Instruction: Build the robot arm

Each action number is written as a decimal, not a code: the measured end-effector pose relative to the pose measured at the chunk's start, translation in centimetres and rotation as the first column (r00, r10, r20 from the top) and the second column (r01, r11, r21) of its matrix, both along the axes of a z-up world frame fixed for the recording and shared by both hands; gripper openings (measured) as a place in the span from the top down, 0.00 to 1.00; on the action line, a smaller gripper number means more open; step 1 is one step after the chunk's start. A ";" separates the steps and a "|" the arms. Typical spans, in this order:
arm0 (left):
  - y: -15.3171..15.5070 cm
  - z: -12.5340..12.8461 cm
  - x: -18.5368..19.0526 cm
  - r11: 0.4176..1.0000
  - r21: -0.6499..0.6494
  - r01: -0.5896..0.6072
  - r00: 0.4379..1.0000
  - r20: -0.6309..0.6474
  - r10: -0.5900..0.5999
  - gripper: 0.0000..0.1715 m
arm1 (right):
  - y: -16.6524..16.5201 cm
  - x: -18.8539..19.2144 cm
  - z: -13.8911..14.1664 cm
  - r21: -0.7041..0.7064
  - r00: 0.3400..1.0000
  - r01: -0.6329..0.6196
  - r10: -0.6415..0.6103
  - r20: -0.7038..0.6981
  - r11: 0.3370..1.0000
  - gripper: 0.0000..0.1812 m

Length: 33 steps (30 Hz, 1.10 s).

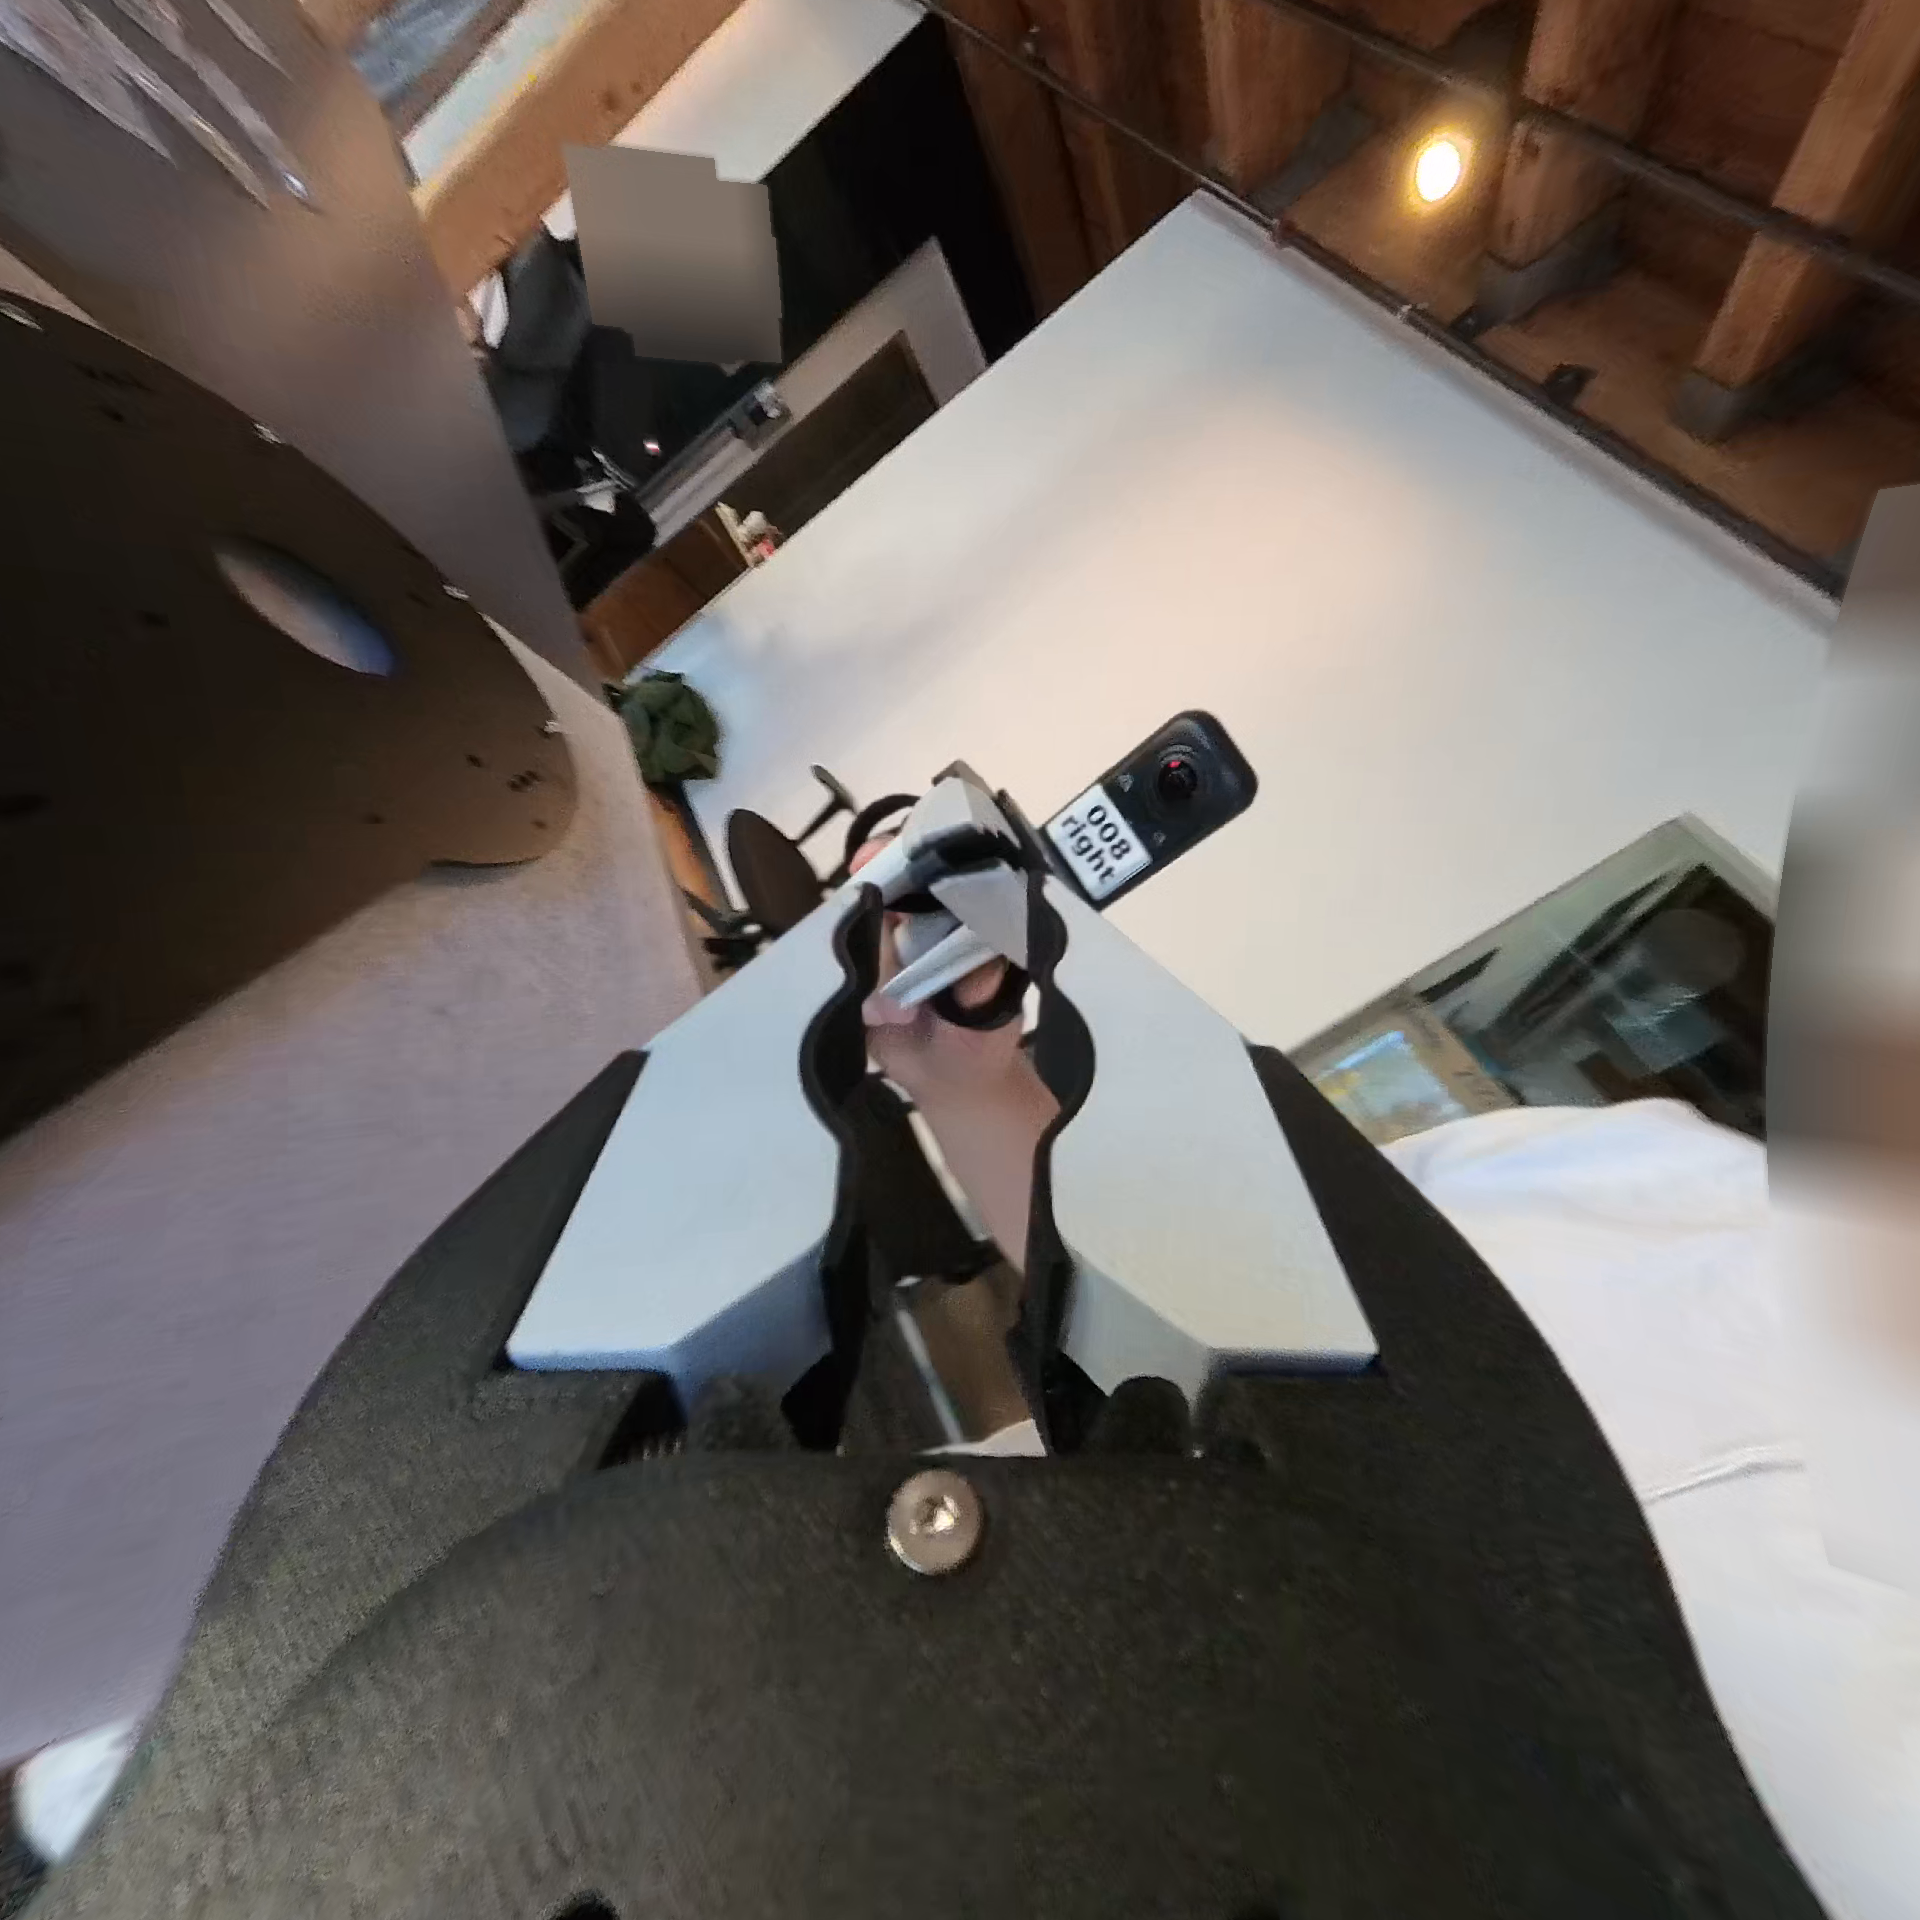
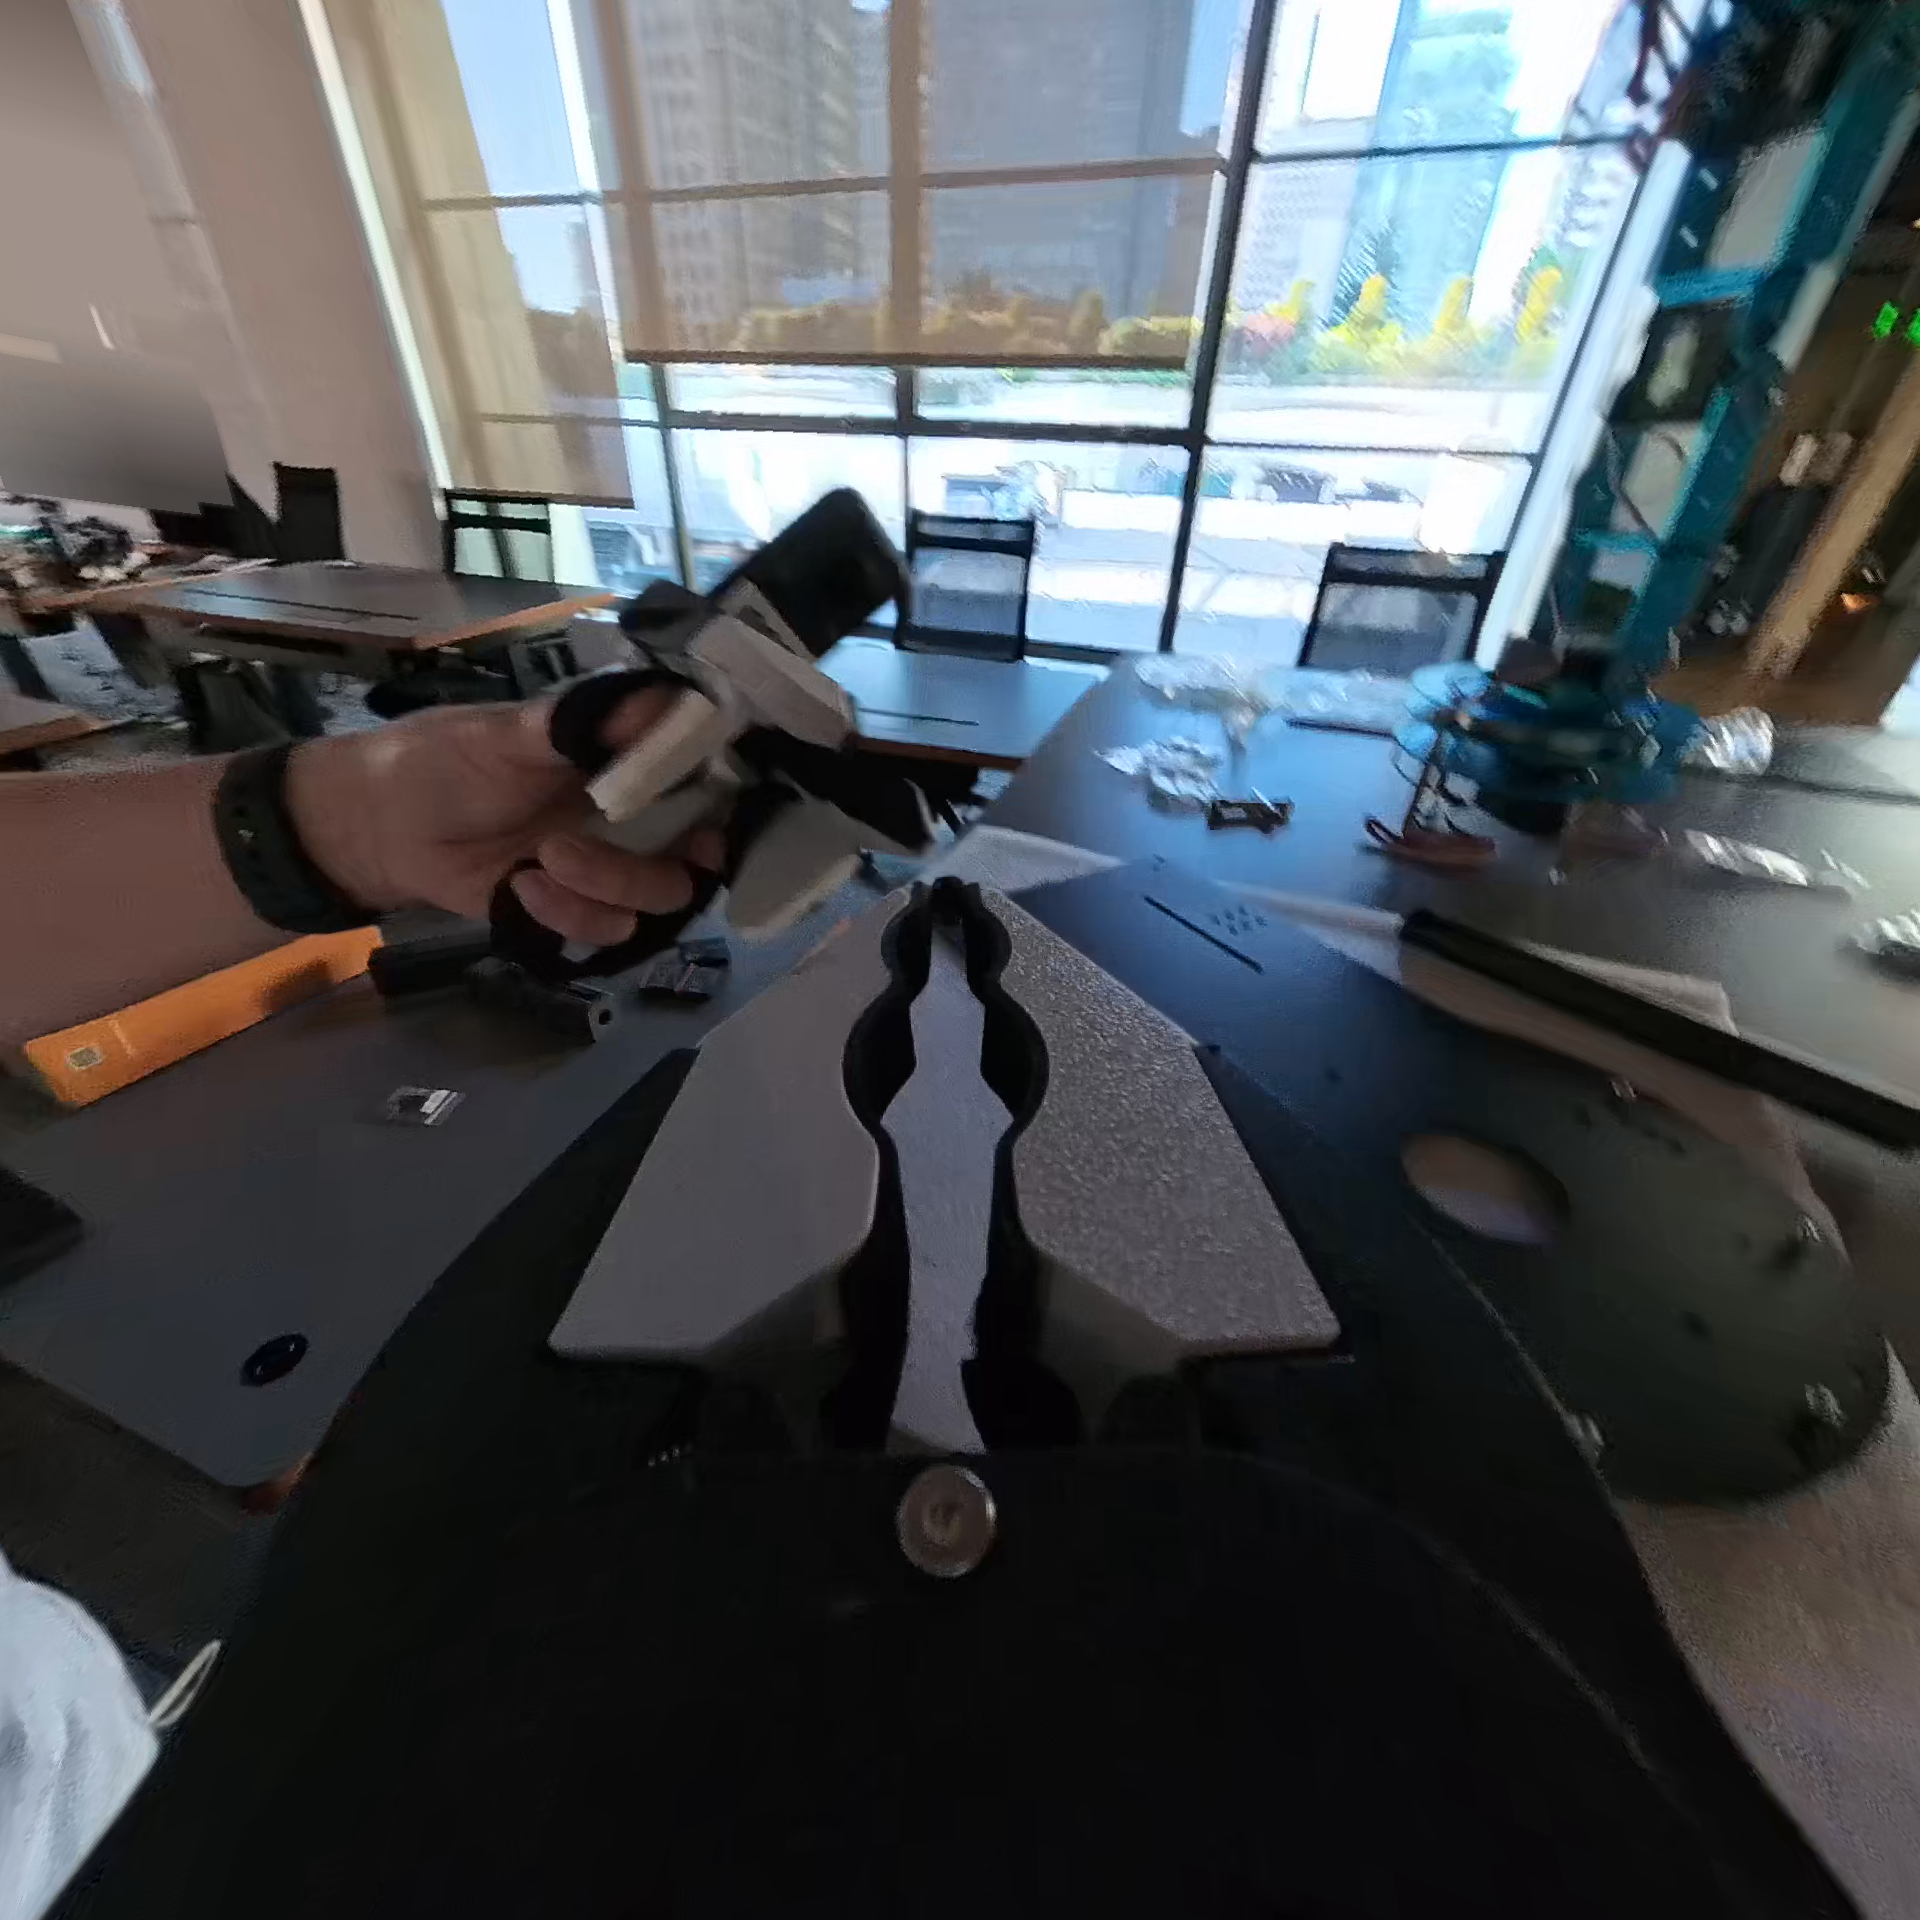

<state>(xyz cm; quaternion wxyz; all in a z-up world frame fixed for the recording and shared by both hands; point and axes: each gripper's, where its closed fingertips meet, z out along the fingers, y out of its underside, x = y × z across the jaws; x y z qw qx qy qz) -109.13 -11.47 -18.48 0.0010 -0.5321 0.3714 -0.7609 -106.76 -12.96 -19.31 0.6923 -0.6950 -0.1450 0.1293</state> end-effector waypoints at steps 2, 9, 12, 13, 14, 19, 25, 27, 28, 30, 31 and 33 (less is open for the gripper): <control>0.4 -0.9 -0.3 0.992 0.114 -0.050 0.999 -0.015 0.052 0.85 | -0.2 1.9 -1.7 -0.075 0.997 0.079 -0.080 -0.007 0.994 0.98; 1.8 -4.4 -0.3 0.780 0.605 -0.159 0.966 -0.069 0.250 0.86 | 0.1 6.5 -8.5 -0.378 0.983 0.182 -0.159 0.093 0.908 0.98; 1.5 -4.4 0.5 0.742 0.650 -0.166 0.957 -0.074 0.279 0.88 | 0.5 6.2 -8.9 -0.400 0.991 0.126 -0.097 0.094 0.908 0.98; 1.3 -4.4 0.8 0.738 0.652 -0.176 0.955 -0.069 0.289 0.88 | 0.5 6.2 -8.9 -0.404 0.993 0.107 -0.076 0.091 0.909 0.98; 1.2 -4.3 1.0 0.737 0.651 -0.183 0.953 -0.066 0.295 0.89 | 0.4 6.0 -8.9 -0.414 0.995 0.083 -0.053 0.082 0.906 0.98; 1.0 -4.1 1.9 0.738 0.651 -0.179 0.951 -0.079 0.300 0.89 | -0.4 6.8 -10.0 -0.514 0.987 0.106 -0.026 0.161 0.851 0.98; 2.2 -3.4 2.7 0.715 0.693 -0.092 0.973 -0.089 0.211 0.89 | -0.7 6.9 -10.3 -0.575 0.967 0.151 0.000 0.254 0.804 0.98; 2.5 -3.2 3.0 0.709 0.702 -0.061 0.983 -0.081 0.165 0.89 | -0.6 6.9 -10.4 -0.570 0.958 0.183 -0.016 0.286 0.801 0.98; 2.6 -3.1 3.2 0.708 0.705 -0.042 0.987 -0.079 0.138 0.88 | -0.6 6.9 -10.4 -0.569 0.957 0.197 -0.032 0.287 0.799 0.98; 2.7 -2.9 3.6 0.707 0.708 -0.013 0.994 -0.070 0.088 0.88 | -0.6 7.0 -10.4 -0.568 0.960 0.213 -0.062 0.273 0.795 0.98; 2.9 -2.9 3.7 0.703 0.711 -0.002 0.996 -0.064 0.068 0.88 | -0.6 7.0 -10.4 -0.567 0.962 0.221 -0.080 0.263 0.794 0.98; 3.3 -3.0 4.1 0.685 0.728 0.022 0.998 -0.059 0.031 0.87 | -0.6 7.2 -10.3 -0.561 0.959 0.254 -0.129 0.252 0.788 0.98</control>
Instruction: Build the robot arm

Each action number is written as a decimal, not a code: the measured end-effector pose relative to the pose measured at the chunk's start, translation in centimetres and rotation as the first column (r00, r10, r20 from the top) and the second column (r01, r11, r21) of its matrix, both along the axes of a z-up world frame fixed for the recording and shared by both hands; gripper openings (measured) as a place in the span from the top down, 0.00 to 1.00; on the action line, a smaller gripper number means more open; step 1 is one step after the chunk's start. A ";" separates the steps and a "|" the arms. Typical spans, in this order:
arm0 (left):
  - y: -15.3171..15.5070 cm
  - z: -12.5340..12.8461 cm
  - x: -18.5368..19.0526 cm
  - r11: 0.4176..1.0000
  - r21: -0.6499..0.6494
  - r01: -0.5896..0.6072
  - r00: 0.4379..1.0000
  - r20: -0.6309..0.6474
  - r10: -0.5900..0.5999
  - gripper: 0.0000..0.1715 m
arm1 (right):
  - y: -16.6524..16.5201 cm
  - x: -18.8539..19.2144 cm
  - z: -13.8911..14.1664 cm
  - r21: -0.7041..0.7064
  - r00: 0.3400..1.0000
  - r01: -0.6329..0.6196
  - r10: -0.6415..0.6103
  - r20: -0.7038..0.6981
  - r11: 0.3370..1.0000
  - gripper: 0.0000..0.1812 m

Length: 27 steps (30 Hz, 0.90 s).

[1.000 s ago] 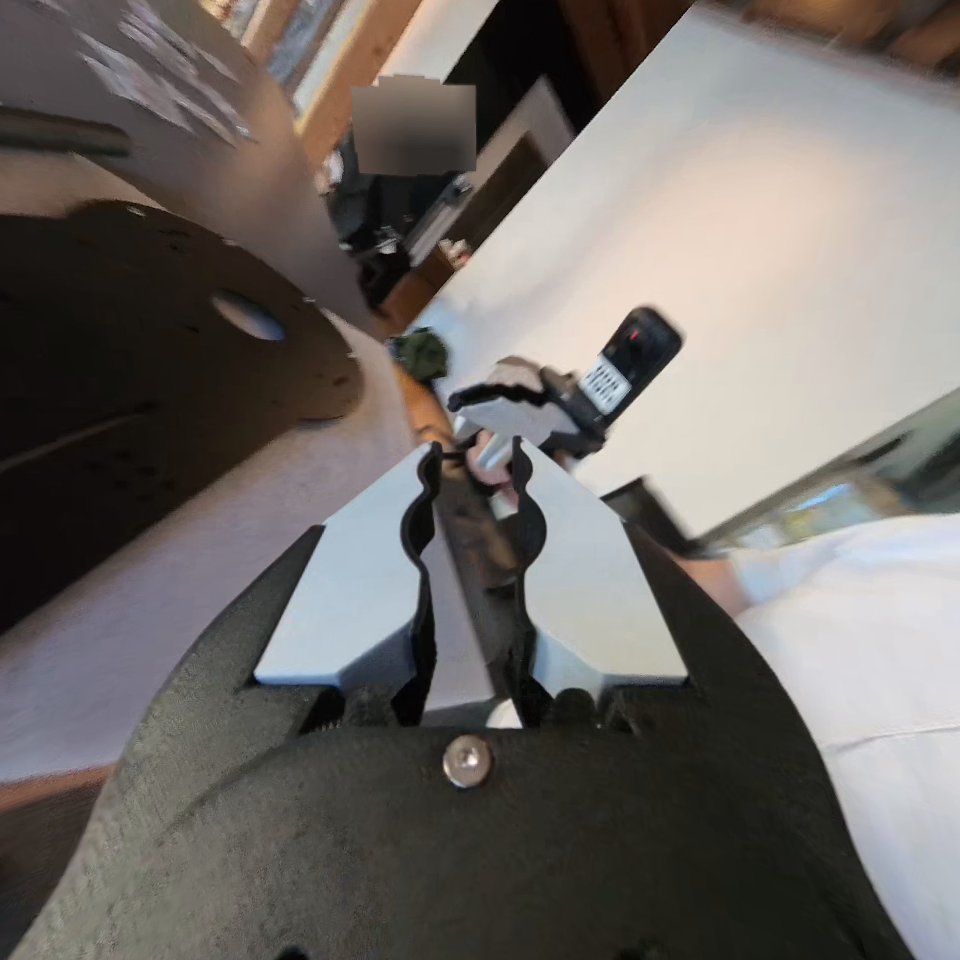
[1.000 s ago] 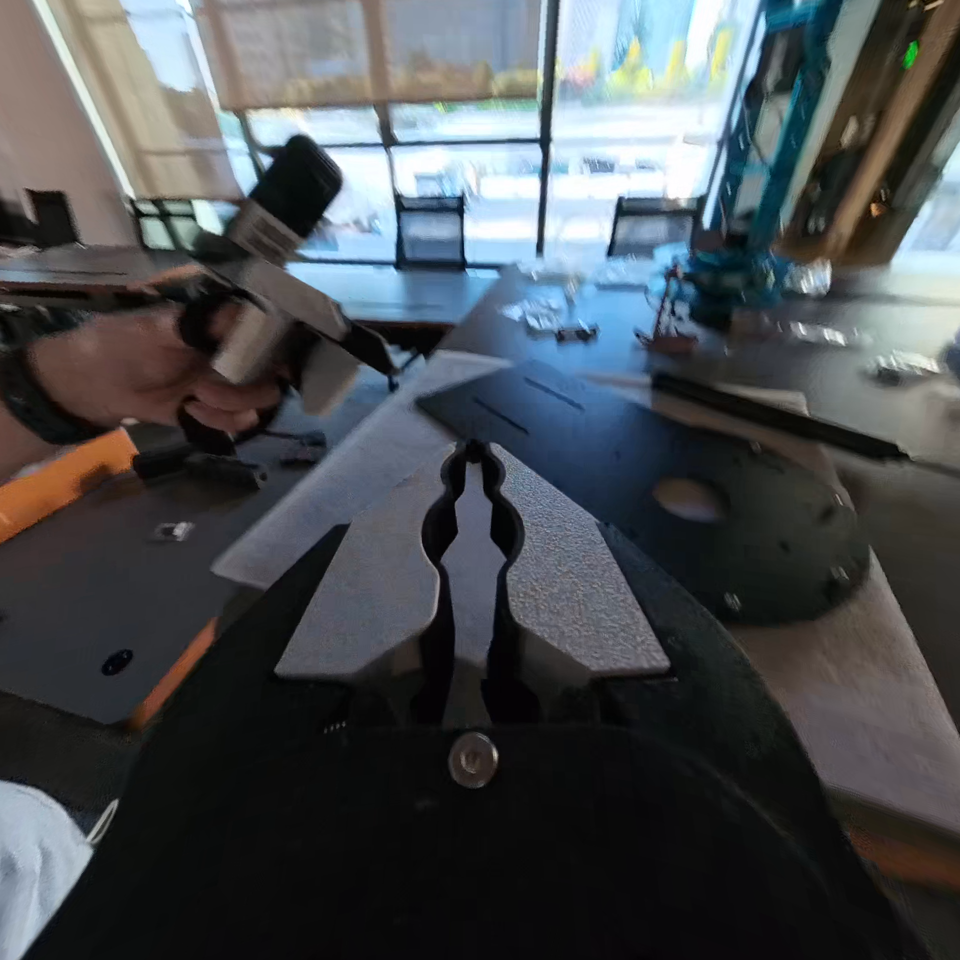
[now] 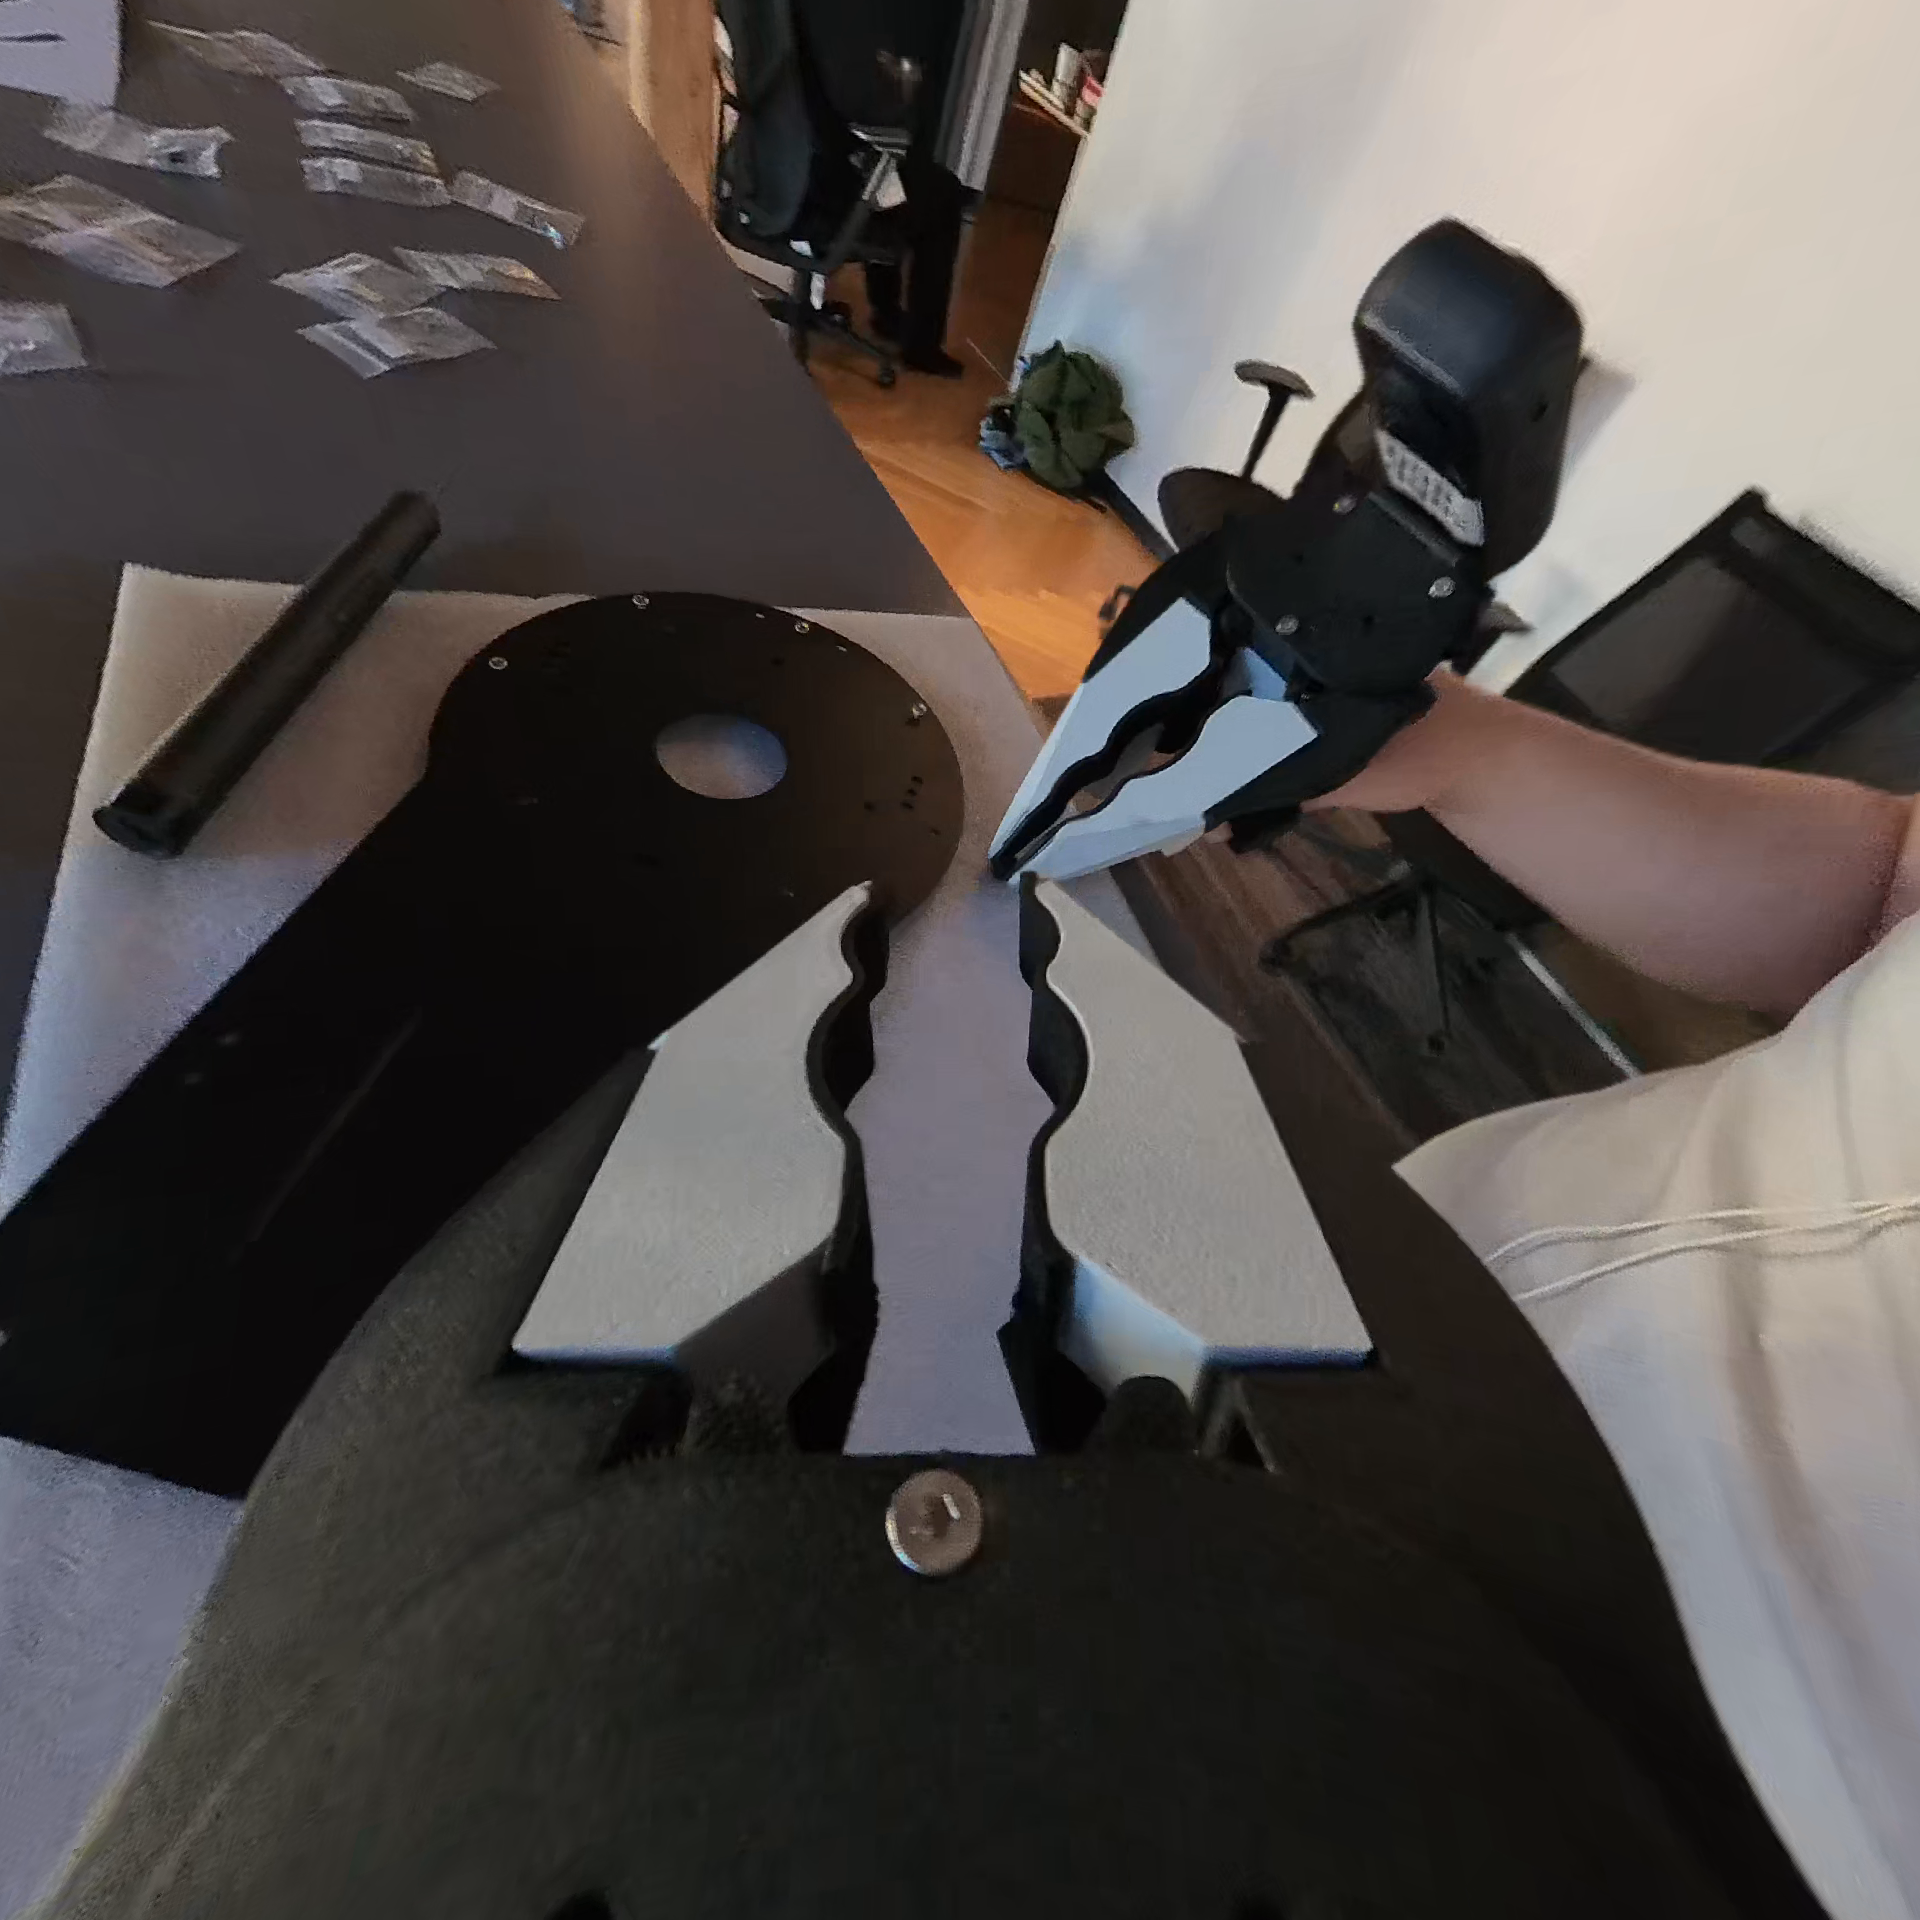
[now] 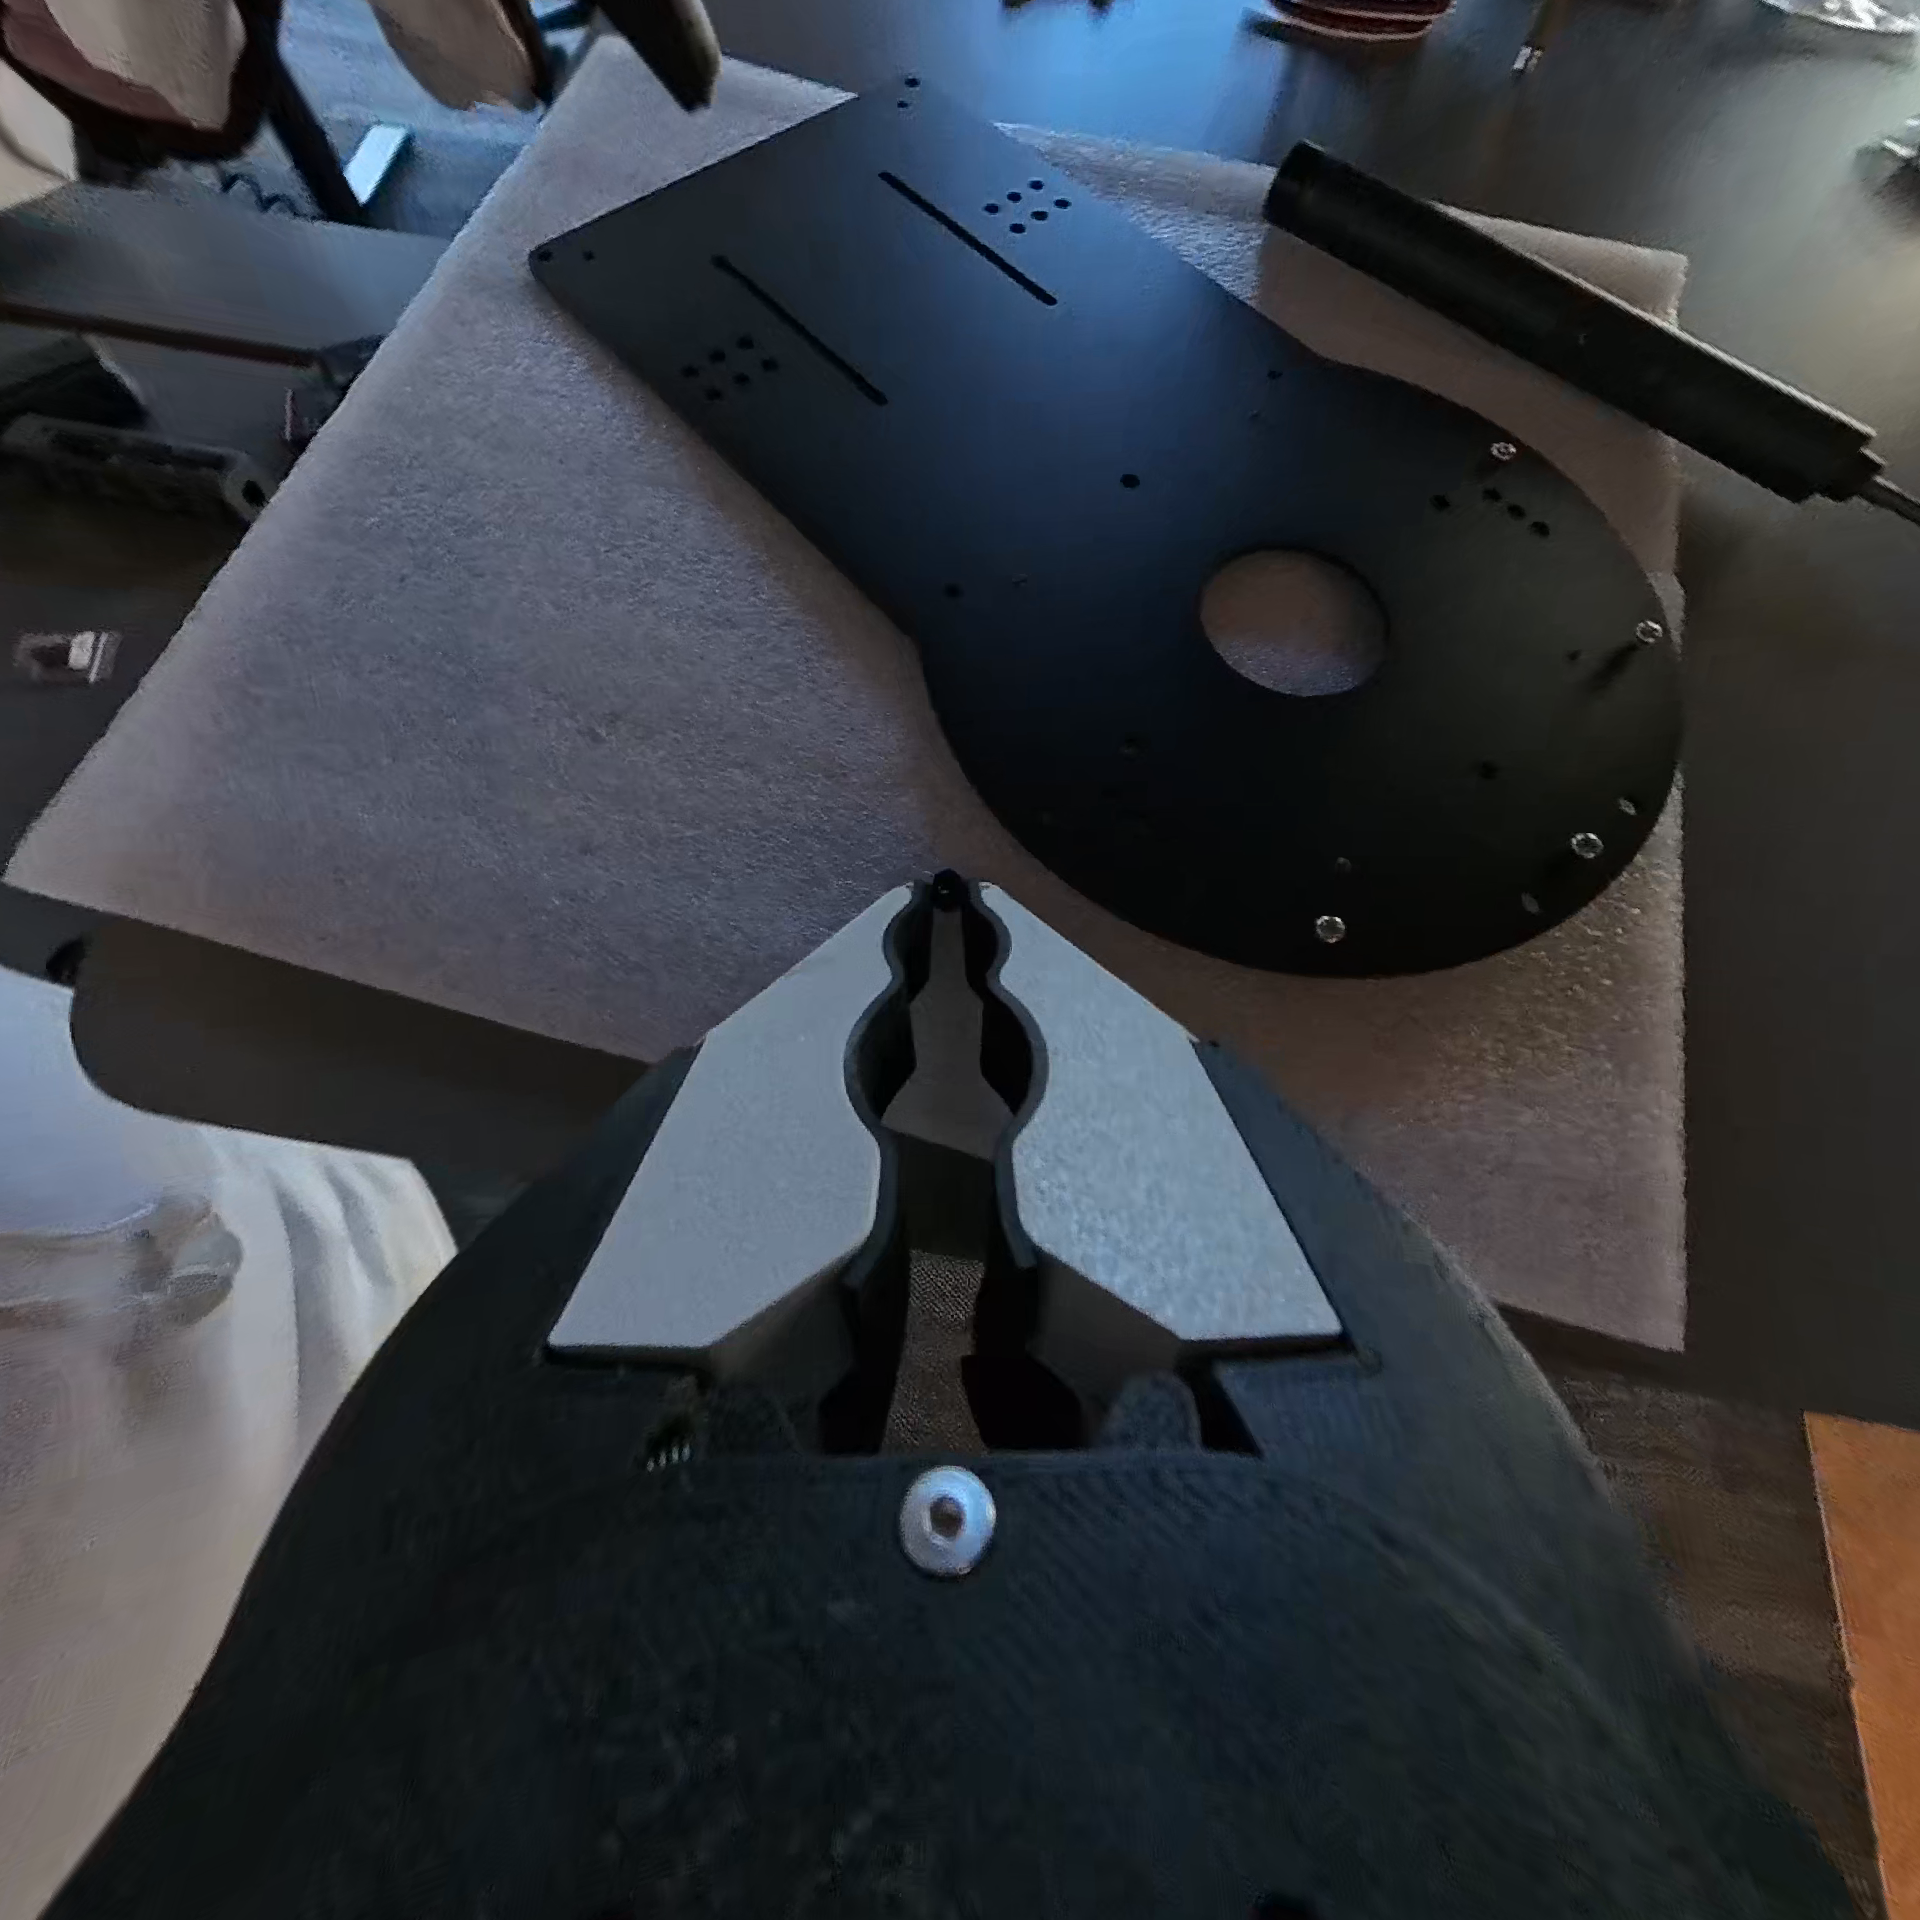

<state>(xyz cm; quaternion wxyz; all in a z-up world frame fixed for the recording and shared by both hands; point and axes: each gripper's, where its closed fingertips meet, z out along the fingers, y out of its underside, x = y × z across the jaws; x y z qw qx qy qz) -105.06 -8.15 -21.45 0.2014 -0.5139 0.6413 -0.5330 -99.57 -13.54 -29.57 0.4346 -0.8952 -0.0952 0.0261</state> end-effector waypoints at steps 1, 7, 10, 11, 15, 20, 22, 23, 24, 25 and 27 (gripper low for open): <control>0.1 -0.3 0.3 0.999 0.024 0.021 1.000 -0.006 -0.021 0.85 | 0.0 0.1 0.1 0.005 1.000 0.024 -0.024 0.004 1.000 0.98; 0.8 -5.2 2.2 0.900 0.423 0.101 0.990 -0.132 -0.049 0.73 | -0.3 0.7 -0.1 -0.016 0.992 0.114 -0.113 0.052 0.993 0.98; 3.3 -6.2 2.0 0.757 0.652 0.046 0.992 -0.121 0.044 0.70 | -0.4 0.7 -0.1 -0.013 0.992 0.125 -0.125 0.024 0.992 0.98; 3.8 -6.2 1.5 0.734 0.678 0.033 0.991 -0.119 0.065 0.68 | -0.4 0.7 -0.1 -0.012 0.992 0.124 -0.124 0.020 0.992 0.98; 5.2 -6.4 0.0 0.613 0.790 -0.002 0.989 -0.088 0.117 0.67 | -0.6 0.7 -0.1 0.003 0.993 0.118 -0.118 0.016 0.993 0.98; 3.9 -7.0 -0.2 0.386 0.922 0.021 0.995 -0.055 0.077 0.79 | -0.6 0.6 -0.1 0.017 0.996 0.092 -0.092 -0.005 0.996 0.98; 3.6 -7.2 -0.3 0.337 0.941 0.033 0.996 -0.060 0.069 0.80 | -0.6 0.6 -0.1 0.015 0.997 0.080 -0.080 -0.003 0.997 0.98; 3.6 -7.2 -0.2 0.328 0.944 0.037 0.995 -0.064 0.071 0.80 | -0.6 0.6 -0.2 0.014 0.997 0.076 -0.076 -0.002 0.997 0.98; 3.6 -7.4 -0.2 0.332 0.942 0.047 0.994 -0.076 0.073 0.82 | -0.5 0.6 -0.2 0.013 0.997 0.073 -0.073 -0.002 0.997 0.98; 3.5 -7.5 -0.3 0.339 0.939 0.062 0.993 -0.093 0.075 0.83 | -0.5 0.6 -0.2 0.012 0.998 0.070 -0.070 -0.002 0.997 0.98; 3.4 -7.7 -0.3 0.342 0.935 0.090 0.989 -0.125 0.081 0.86 | -0.5 0.6 -0.2 0.013 0.998 0.064 -0.064 -0.001 0.998 0.98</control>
